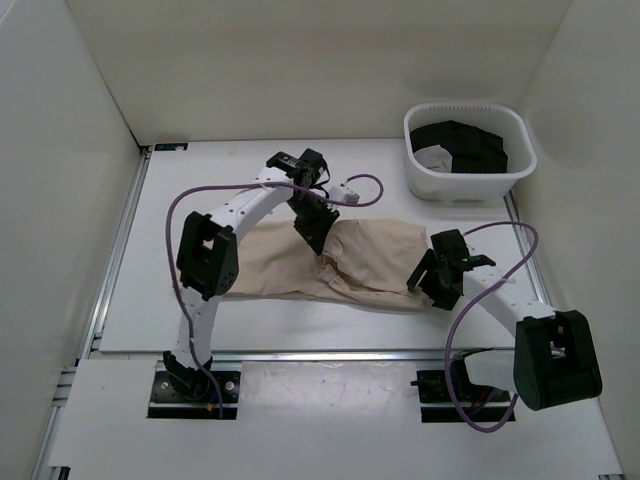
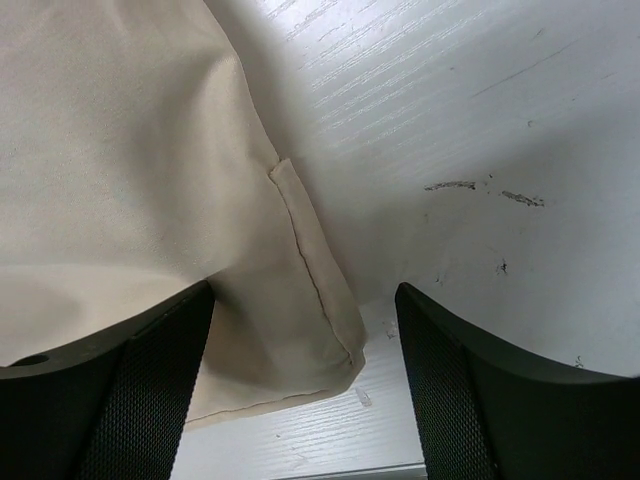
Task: Fold and stack the trousers
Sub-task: Fold the trousers
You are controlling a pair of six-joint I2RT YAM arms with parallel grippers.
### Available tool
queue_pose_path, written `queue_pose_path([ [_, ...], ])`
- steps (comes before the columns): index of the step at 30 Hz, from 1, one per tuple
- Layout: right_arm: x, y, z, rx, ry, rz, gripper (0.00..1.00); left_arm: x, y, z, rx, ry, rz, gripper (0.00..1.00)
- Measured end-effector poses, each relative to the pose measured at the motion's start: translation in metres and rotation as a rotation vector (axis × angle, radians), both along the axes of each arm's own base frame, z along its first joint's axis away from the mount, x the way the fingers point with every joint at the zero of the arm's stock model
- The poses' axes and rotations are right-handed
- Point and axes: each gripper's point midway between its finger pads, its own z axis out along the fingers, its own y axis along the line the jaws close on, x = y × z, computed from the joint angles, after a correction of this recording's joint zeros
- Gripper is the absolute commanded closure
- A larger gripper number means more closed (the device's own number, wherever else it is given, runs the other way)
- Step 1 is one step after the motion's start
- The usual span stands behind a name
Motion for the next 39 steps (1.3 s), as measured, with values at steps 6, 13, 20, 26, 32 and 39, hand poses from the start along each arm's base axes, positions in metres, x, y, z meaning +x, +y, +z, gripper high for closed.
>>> queue_pose_path([
  [6,0.002,-0.009,0.0,0.012,0.007,-0.034,0.23,-0.045,0.025,0.019,-0.015,0.013,-0.064,0.86],
  [13,0.002,-0.021,0.006,0.016,-0.009,-0.026,0.21,-0.062,0.061,-0.051,0.198,0.161,-0.041,0.72],
  [20,0.015,-0.015,0.025,0.062,-0.117,0.07,0.14,-0.03,0.063,-0.059,0.212,0.117,0.039,0.56],
  [26,0.034,-0.013,0.009,0.109,-0.08,0.089,0.13,-0.028,0.068,-0.065,0.24,0.098,0.052,0.55],
  [32,0.064,-0.003,0.004,0.182,-0.108,0.123,0.59,-0.032,0.089,-0.068,0.333,0.072,0.047,0.52],
  [39,0.063,0.003,-0.001,0.232,-0.093,0.152,1.0,-0.028,0.106,-0.059,0.372,0.049,0.065,0.51],
])
